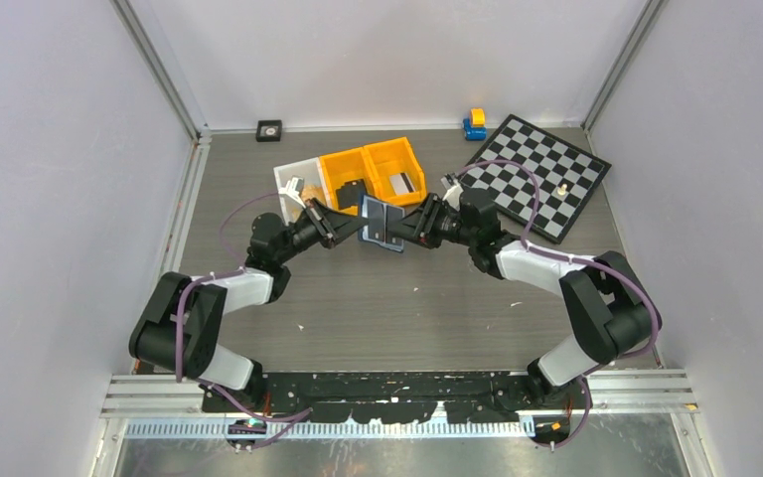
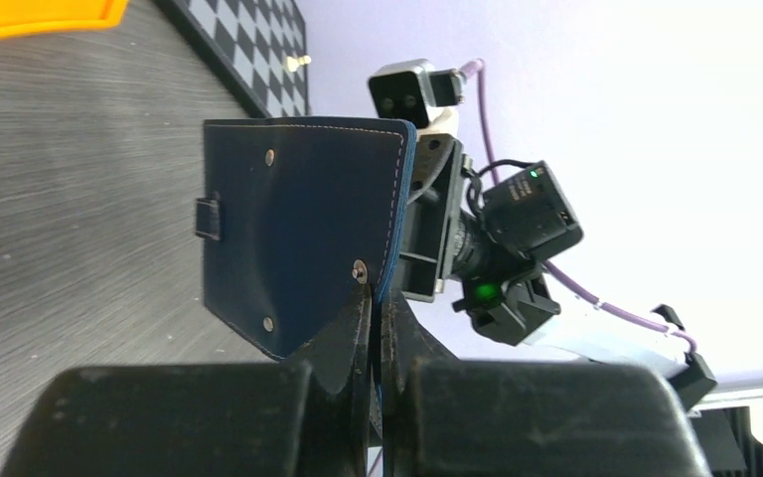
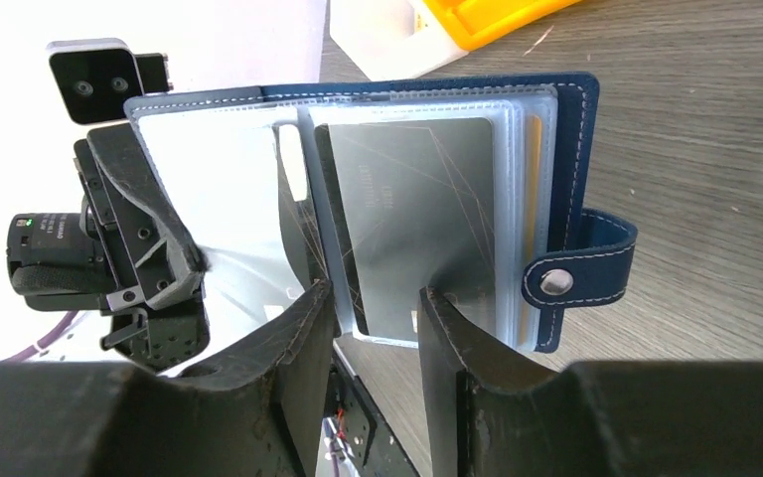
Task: Take the credit cards out of the card holder
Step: Remove the credit card from the card holder.
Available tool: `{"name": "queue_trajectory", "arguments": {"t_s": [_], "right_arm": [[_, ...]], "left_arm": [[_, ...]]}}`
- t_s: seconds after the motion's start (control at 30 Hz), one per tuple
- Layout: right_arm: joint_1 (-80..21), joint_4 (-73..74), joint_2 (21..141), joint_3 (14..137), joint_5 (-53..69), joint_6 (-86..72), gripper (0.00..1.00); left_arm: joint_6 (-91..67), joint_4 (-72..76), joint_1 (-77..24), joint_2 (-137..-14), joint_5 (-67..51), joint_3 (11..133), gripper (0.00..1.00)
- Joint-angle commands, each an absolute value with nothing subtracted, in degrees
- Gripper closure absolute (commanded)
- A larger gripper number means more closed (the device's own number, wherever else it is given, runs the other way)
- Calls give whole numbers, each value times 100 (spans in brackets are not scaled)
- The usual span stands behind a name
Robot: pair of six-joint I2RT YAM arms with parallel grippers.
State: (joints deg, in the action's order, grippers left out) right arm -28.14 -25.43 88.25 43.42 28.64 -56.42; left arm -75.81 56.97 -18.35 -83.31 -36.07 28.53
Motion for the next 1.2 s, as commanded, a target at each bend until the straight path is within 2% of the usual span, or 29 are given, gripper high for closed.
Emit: {"name": "queue_trajectory", "arguments": {"t_s": [0.0,0.83,0.97,1.17], "right_arm": [[-2813,-3334,8965,4283,3265,-5980,58],[-2830,-5655,9386,3980,3924,-7338,53],[-2809,-5536,9334,3941,3855,-7271,58],[-2624,-4563,9090,3891,3440,-6768,58]], "left_arm": [[-8122,7124,-1846,-8493,-4025,2946,100],[-8517,7949,-1846,-9152,-4036,2917,100],[-8506,7988,-1824,-9228,-3958,2854,100],[-8174,7867,-1793,-9462,-3916,2852,100]]}}
